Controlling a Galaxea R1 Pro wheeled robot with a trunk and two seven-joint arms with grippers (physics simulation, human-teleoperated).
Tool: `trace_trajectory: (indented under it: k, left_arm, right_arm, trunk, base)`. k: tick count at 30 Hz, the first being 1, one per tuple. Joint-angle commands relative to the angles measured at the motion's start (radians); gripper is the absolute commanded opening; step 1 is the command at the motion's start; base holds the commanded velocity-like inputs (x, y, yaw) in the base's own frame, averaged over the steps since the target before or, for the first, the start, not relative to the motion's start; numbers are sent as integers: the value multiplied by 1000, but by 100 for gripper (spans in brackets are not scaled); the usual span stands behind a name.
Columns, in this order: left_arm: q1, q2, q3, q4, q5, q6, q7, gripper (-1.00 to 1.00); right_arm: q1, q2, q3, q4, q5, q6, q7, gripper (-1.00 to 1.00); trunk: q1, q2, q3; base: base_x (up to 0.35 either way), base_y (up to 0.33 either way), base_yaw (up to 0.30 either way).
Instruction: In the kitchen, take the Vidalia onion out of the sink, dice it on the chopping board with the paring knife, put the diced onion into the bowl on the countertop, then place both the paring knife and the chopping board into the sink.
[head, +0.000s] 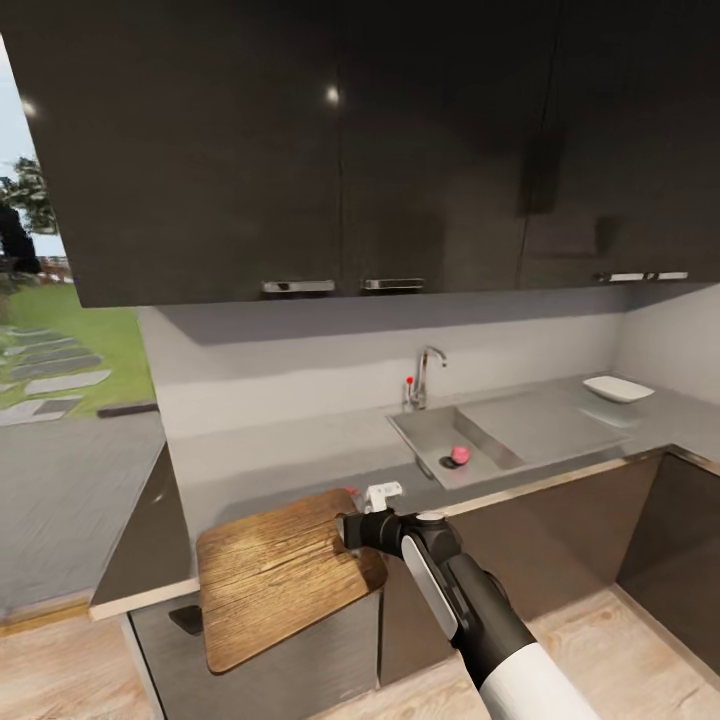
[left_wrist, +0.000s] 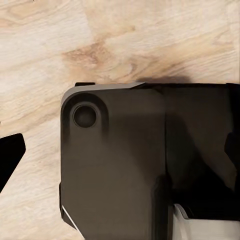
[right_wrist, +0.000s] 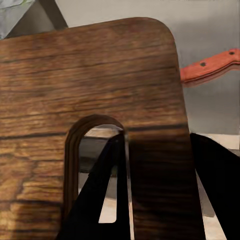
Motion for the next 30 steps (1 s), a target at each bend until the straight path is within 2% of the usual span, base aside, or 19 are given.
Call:
trace_trajectory:
  k: [1, 10, 23, 30]
  left_arm:
    - [-1, 0, 0, 2, 2, -5, -3, 100]
    - [-1, 0, 0, 3, 2, -5, -3, 100]
    - [-1, 0, 0, 2, 2, -5, -2, 100]
    - [-1, 1, 1, 2, 2, -5, -2, 100]
  right_arm:
    - [-1, 0, -1, -1, 0, 5, 4, -100]
    - [-1, -2, -1, -1, 0, 4, 4, -100]
    - [-1, -1, -1, 0, 0, 2, 3, -100]
    - [-1, -1, -1, 0, 0, 2, 3, -100]
  trunk:
    - [1, -1, -2]
    - [1, -1, -7]
    - [1, -1, -7]
    - [1, -1, -7]
  base:
    - [237, -1, 280]
    - [233, -98, 256]
    - [169, -279, 12]
    - [148, -213, 146]
